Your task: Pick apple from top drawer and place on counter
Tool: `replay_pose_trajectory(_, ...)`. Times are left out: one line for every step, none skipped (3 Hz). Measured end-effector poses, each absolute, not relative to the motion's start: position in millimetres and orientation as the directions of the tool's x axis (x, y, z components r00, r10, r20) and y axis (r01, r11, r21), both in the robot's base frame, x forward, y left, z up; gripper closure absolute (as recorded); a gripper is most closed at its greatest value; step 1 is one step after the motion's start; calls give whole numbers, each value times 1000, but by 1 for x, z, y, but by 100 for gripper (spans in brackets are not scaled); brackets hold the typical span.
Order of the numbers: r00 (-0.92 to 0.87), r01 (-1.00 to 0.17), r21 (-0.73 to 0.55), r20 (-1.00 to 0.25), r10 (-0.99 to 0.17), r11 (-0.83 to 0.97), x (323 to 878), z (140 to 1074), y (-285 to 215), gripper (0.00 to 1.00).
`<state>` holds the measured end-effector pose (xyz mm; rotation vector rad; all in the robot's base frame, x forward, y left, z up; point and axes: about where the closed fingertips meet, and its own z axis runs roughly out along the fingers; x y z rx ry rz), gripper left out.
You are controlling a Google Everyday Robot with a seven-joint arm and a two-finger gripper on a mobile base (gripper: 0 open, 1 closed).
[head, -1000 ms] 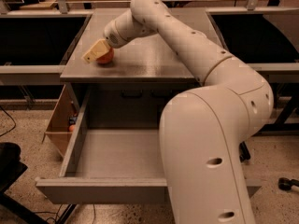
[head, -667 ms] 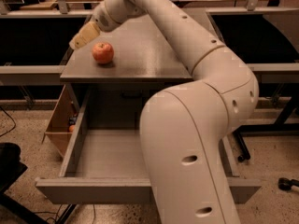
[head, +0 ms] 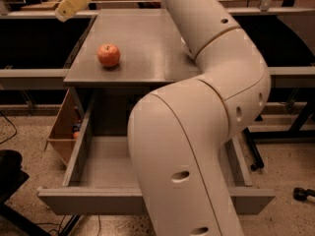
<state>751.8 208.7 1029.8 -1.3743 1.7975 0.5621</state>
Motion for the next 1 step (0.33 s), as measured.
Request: replay_pose_trajectory(-61,-917,-188,-807,-587,353,741,1068,187,0)
